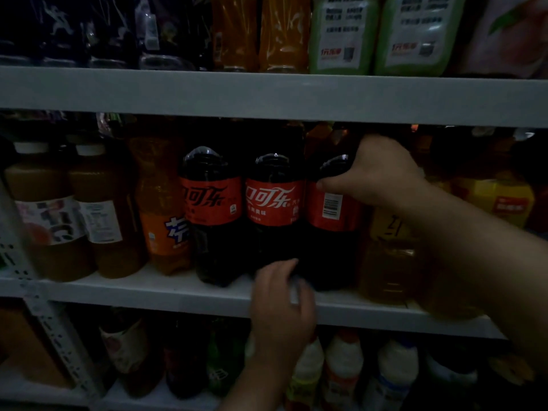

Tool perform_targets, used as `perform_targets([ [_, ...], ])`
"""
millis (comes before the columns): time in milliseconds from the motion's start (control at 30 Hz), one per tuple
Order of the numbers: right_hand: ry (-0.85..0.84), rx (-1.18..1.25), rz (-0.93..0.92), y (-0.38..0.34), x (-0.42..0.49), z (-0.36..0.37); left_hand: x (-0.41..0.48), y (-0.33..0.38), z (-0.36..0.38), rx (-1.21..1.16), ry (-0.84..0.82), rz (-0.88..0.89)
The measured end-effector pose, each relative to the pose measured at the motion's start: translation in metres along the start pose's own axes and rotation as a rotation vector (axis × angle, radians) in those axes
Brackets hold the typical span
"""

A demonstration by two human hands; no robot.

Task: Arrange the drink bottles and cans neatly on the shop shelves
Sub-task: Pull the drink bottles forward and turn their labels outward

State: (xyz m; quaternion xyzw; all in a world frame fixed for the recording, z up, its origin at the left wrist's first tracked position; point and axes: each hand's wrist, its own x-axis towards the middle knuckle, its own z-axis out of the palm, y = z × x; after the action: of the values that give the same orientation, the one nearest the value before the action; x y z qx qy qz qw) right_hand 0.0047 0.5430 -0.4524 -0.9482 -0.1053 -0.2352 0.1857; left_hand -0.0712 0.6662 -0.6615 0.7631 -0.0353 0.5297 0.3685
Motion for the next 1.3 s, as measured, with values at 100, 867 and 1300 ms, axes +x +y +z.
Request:
perform_targets([
  [100, -0.045, 0.061, -0.011, 0.005, 0.003, -0.004, 0.001, 0.036, 0.022, -0.072, -0.246, -0.196],
  [867, -0.136, 0.032, -0.004, 0.003, 0.004, -0.015, -0.004, 0.055, 0.048, -0.084, -0.322, -0.451],
  [1300, -0.205, 0.096, -0.008, 0.003, 0.006, -0.019, 0.009, 0.066, 0.063, -0.109, -0.33, -0.513],
])
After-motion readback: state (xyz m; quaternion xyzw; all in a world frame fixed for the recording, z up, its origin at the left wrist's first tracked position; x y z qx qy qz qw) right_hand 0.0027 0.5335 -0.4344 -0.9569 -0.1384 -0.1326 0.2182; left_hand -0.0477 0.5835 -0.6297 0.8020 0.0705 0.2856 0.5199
